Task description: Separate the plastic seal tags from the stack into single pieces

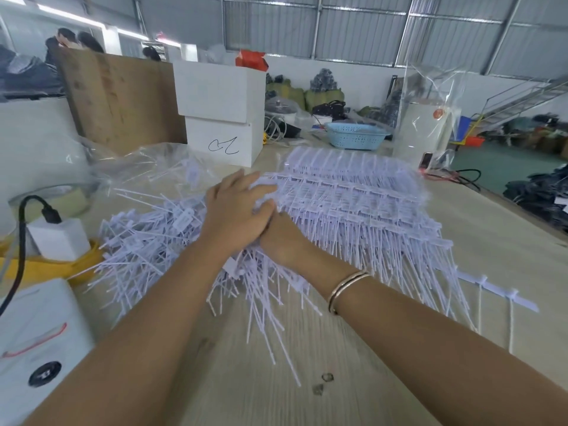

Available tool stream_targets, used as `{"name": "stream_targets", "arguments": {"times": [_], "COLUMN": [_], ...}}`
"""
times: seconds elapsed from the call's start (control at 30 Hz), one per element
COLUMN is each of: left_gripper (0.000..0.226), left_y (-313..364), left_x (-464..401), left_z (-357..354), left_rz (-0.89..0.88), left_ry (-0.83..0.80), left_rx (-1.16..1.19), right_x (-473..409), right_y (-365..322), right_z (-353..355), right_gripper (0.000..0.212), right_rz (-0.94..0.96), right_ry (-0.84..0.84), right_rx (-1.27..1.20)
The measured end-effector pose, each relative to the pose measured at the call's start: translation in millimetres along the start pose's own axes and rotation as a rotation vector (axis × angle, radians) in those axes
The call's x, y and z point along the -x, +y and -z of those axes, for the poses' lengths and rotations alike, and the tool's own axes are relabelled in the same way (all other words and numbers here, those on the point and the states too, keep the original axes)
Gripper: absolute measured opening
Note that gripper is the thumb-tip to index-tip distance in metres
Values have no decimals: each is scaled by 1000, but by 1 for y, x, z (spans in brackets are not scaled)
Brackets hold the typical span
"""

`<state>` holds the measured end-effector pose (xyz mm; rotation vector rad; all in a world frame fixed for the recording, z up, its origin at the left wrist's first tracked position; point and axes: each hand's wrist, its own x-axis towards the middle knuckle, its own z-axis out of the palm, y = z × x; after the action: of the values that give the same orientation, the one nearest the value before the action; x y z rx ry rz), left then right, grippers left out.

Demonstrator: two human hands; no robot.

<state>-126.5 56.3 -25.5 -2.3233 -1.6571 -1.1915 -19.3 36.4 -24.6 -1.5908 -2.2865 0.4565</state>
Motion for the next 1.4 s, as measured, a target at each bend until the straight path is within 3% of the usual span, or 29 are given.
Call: {"name": "stream_targets", "arguments": {"times": [0.07, 0.17, 0.27, 0.33, 0.43, 0.57, 1.03, 1.4], "left_gripper": [33, 45, 47, 53, 52, 30, 10, 22], "left_y": [5, 10, 9, 15, 22, 13, -2, -7], "left_x": [4, 9, 11, 12, 13, 12, 7, 4], "left_z": [-6, -10, -11, -14, -16, -10, 5, 7], "left_rz": [-105, -102, -89, -72, -23, 4, 61, 92], "left_ry": [-134, -262, -332, -422, -500, -463, -328, -324], "left_rx": [-63, -75, -206, -358, -456, -416, -339, -426], "right_x": [5, 17, 19, 16, 14, 11, 25, 35], "right_y": [4, 23, 55, 78, 98, 116, 162, 178], "right_z": [-3, 12, 32, 35, 20, 9, 33, 44], "right_gripper": [46, 45, 29, 29, 61, 67, 65, 64], "right_rz": [66, 6, -46, -117, -179, -146, -128, -138], "right_ry": [-8, -5, 288, 402, 87, 90, 131, 75], "right_rx": [125, 145, -2, 101, 382, 439, 419, 451]}}
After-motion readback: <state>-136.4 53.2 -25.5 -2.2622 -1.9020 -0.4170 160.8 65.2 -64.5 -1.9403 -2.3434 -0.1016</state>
